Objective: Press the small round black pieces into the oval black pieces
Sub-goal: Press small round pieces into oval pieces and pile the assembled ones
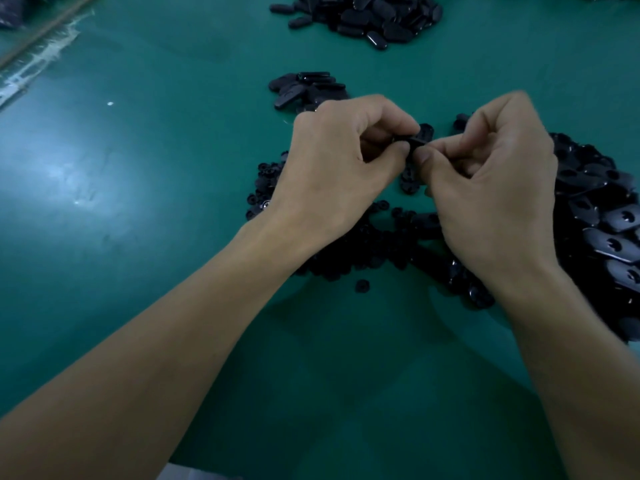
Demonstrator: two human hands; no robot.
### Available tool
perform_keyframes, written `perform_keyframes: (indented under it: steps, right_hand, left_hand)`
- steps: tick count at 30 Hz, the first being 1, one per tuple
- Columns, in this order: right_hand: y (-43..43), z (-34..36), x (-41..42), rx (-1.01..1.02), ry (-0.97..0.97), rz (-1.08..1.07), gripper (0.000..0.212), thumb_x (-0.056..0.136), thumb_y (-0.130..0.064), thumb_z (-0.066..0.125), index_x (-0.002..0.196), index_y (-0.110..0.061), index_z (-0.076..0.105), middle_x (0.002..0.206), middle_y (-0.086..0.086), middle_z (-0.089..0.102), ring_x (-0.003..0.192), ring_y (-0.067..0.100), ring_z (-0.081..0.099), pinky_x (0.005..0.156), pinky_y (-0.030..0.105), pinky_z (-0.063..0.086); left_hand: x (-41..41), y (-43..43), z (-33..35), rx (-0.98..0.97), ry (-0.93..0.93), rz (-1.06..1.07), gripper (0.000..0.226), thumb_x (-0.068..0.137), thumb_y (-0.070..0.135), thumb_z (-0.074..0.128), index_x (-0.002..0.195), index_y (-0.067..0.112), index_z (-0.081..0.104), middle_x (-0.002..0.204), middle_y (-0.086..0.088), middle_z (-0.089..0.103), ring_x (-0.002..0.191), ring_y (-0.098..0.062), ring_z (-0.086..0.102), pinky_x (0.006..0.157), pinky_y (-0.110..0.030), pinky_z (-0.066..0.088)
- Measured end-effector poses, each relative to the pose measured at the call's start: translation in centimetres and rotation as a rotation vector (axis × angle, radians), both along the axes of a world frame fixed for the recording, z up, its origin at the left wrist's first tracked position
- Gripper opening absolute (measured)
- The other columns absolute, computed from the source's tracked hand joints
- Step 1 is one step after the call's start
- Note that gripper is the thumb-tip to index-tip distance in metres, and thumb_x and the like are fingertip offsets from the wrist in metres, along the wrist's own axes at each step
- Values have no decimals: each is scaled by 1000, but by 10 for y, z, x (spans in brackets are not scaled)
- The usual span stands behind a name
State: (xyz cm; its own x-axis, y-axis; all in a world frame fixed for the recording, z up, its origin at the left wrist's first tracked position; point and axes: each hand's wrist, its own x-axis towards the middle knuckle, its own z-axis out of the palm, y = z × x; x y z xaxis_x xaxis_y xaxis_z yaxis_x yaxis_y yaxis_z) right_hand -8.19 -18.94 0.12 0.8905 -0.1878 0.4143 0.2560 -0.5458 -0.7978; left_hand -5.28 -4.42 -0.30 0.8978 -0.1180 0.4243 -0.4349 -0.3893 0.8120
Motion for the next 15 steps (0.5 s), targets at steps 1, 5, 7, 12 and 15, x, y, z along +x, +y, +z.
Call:
perform_keyframes:
  steps: [1, 5, 7, 12, 15]
  right_hand:
    - [0, 0, 0, -5, -4, -9, 39, 85, -14, 70, 79, -32, 36, 76, -6, 67, 73, 14, 68, 69, 40, 56]
    - [1, -2, 0, -52, -25, -32, 39, 85, -13, 69, 78, -31, 35, 73, -9, 65, 70, 12, 65, 64, 32, 53]
    - [0, -1, 0, -53, -23, -21, 38, 85, -14, 69, 78, -32, 36, 75, -9, 66, 70, 13, 66, 65, 34, 54]
    - [-3, 2, 2, -13, 20, 35, 37, 84, -16, 69, 77, -34, 38, 81, -1, 69, 71, 22, 66, 66, 43, 55]
    - [-3, 2, 3, 56, 41, 61, 36, 84, -16, 69, 77, -32, 38, 79, 0, 69, 75, 27, 68, 70, 49, 56]
  left_hand:
    - [0, 0, 0, -4, -1, 1, 16, 87, 6, 73, 98, 15, 78, 86, 10, 76, 79, 0, 72, 78, -23, 59]
    - [0, -2, -3, 2, -18, 11, 17, 87, 5, 73, 100, 13, 78, 85, 13, 74, 79, 4, 71, 78, -17, 57]
    - [0, -3, -4, 3, -34, 14, 17, 87, 5, 73, 101, 12, 79, 85, 14, 73, 79, 5, 71, 76, -15, 56]
    - [-1, -4, -4, -10, -34, 9, 15, 87, 5, 73, 98, 15, 78, 83, 18, 72, 78, 5, 70, 75, -14, 55]
    - [1, -2, -3, -58, 26, -4, 20, 88, 7, 72, 92, 26, 73, 81, 14, 74, 75, 0, 72, 76, -25, 61]
